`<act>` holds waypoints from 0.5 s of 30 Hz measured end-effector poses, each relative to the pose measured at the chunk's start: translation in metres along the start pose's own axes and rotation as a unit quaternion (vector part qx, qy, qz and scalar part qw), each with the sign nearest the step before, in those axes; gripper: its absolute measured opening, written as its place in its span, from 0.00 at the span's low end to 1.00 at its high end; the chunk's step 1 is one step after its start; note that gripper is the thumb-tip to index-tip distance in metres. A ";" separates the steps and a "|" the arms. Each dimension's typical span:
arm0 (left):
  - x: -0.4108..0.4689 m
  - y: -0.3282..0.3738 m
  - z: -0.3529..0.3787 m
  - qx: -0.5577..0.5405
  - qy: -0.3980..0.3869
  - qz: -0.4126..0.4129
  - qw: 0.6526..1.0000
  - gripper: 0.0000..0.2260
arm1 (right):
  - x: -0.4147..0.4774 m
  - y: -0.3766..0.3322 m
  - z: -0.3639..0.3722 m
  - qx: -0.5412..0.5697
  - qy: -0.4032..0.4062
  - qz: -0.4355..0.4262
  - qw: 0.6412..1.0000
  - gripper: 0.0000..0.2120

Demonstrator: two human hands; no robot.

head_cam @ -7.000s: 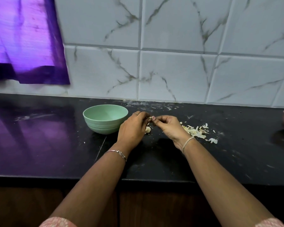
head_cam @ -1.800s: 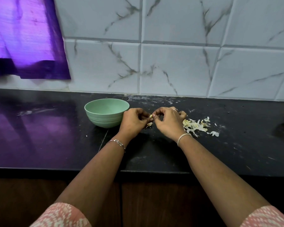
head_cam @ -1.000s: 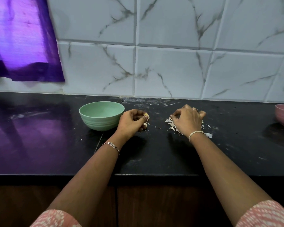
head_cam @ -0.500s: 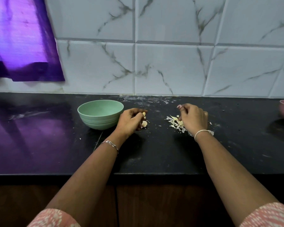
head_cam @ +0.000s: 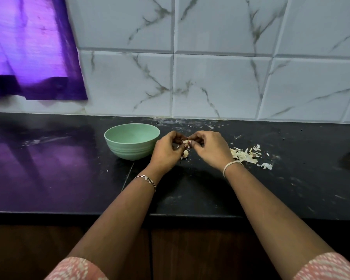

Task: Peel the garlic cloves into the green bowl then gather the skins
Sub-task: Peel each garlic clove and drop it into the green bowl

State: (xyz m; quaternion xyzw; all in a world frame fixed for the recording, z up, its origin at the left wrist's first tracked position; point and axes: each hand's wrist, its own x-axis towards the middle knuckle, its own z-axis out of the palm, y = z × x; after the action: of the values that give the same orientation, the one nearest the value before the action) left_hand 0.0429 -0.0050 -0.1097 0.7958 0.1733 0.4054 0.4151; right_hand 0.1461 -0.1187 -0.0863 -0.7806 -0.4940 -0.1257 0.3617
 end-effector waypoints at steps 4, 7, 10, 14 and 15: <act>0.002 0.001 0.000 -0.008 0.009 -0.005 1.000 0.09 | -0.005 -0.001 0.001 -0.024 0.010 0.013 1.000 0.06; 0.004 0.001 0.000 0.011 0.004 -0.004 1.000 0.06 | -0.008 -0.004 0.001 -0.032 0.015 0.016 0.999 0.07; 0.003 0.000 0.000 0.016 0.003 -0.001 1.000 0.04 | -0.009 -0.007 0.000 -0.040 0.017 0.011 0.999 0.07; 0.003 -0.001 0.001 0.021 0.003 -0.001 1.000 0.04 | -0.010 -0.010 0.000 -0.052 0.024 -0.004 0.998 0.06; 0.003 -0.001 0.001 0.020 0.002 -0.004 1.000 0.04 | -0.010 -0.010 0.001 -0.054 0.026 -0.004 0.998 0.06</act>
State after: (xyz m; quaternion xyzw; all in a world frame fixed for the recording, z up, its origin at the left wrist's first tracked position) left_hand 0.0457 -0.0035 -0.1093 0.8025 0.1850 0.4019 0.4002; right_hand 0.1328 -0.1226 -0.0878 -0.7935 -0.4798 -0.1737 0.3316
